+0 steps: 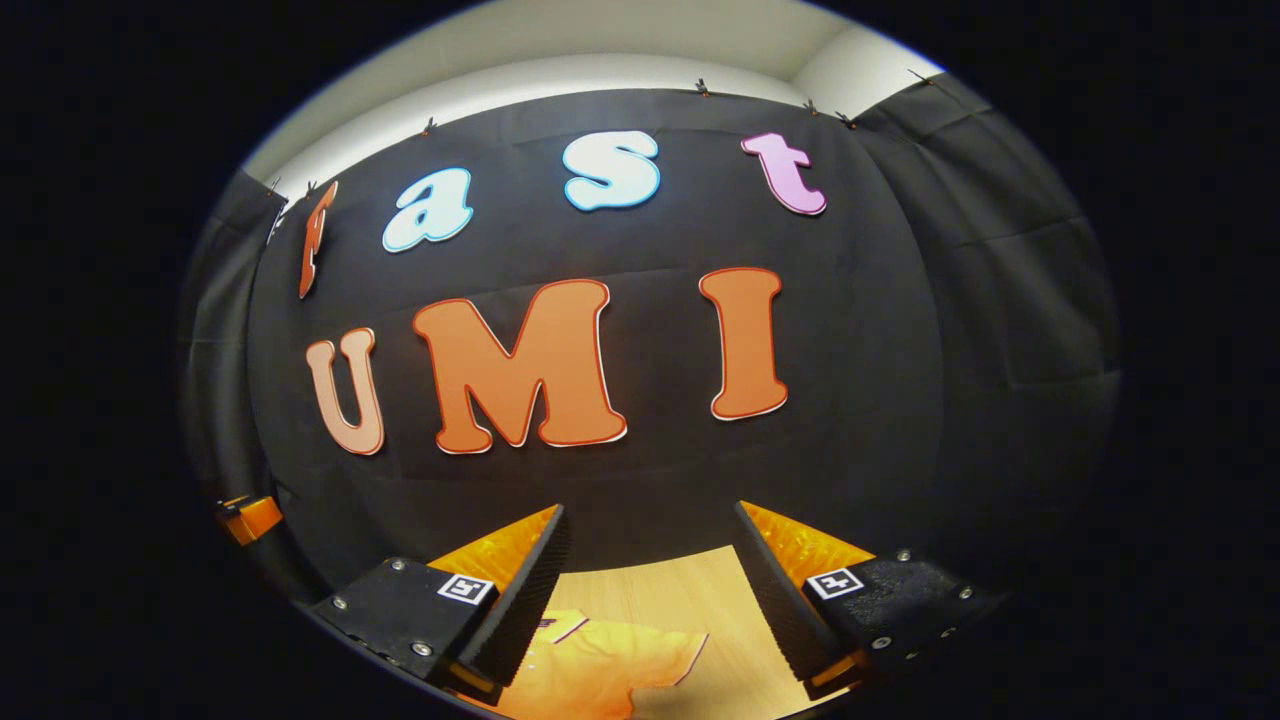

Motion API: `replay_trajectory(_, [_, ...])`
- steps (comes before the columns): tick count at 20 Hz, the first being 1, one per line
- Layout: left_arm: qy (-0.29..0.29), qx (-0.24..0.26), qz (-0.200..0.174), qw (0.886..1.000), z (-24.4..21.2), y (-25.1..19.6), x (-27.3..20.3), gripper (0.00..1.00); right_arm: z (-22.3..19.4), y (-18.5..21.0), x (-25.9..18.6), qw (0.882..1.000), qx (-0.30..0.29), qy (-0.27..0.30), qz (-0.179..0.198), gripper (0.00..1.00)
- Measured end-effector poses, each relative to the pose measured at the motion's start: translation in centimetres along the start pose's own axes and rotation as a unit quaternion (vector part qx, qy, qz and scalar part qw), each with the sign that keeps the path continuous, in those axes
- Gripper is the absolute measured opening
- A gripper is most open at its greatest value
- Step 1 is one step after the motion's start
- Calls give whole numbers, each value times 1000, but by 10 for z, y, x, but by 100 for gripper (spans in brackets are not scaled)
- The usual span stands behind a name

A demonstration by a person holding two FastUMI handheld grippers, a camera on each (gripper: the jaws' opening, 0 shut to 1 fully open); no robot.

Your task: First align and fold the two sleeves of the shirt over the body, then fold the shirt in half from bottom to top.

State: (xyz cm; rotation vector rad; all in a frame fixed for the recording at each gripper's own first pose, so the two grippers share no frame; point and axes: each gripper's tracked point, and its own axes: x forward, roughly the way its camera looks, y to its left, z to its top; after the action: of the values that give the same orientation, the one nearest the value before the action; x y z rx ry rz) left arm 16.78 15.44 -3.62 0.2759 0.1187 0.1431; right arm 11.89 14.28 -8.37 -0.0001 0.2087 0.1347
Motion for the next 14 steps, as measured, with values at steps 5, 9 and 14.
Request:
replay_trajectory(5, [-1,16,-4,1000,-4,13,6,98,-24,0,28,997,33,64,-4,98])
replay_trajectory(9, [2,28,-5,1000,-9,21,5,98,-59,-10,66,989,25,148,-5,98])
replay_trajectory(14, [7,25,3,1000,-15,33,6,98,-139,-33,112,957,27,287,-45,98])
